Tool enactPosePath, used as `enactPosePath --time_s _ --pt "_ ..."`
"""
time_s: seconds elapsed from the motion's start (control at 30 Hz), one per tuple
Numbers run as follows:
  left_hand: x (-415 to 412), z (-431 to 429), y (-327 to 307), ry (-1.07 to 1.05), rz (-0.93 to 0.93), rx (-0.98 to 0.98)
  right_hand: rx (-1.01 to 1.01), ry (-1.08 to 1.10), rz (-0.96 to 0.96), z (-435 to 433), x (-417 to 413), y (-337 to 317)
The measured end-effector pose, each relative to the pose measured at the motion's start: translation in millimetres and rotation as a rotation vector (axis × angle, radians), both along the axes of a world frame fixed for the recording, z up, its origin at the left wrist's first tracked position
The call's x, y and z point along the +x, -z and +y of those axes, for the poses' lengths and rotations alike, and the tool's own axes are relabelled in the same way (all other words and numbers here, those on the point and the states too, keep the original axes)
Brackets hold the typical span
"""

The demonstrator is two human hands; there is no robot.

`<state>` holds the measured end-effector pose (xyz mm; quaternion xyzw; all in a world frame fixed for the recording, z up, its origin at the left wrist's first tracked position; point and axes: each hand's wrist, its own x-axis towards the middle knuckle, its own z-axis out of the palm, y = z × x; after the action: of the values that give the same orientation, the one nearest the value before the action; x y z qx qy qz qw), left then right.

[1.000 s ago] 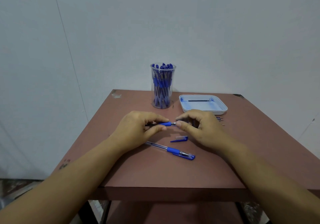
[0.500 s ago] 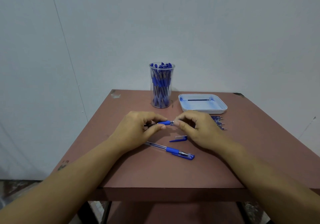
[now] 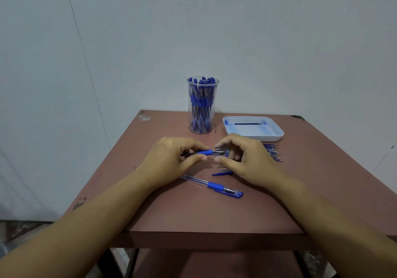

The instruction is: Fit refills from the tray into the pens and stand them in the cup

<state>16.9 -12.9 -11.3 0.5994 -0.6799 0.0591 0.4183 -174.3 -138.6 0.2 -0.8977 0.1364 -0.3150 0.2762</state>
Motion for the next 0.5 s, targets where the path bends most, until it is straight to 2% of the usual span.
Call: enactPosePath --time_s 0.1,0.27,0.37,0.5 --pt "0.0 -1.0 1.4 -0.012 -0.004 -0.002 0.057 0.013 -0.016 0.9 0.6 -1.1" --pt "0.8 -0.3 1.3 -0.011 -0.024 0.002 0.016 0.006 0.012 -1.3 2.3 1.4" --pt "0.1 -0.2 0.5 -0.013 -0.025 -0.006 0.082 0.011 0.005 1.1 0.8 -0.2" --pt "-0.1 -1.0 0.9 -0.019 -0.02 -0.004 0.056 0.025 0.032 0.5 2.1 0.0"
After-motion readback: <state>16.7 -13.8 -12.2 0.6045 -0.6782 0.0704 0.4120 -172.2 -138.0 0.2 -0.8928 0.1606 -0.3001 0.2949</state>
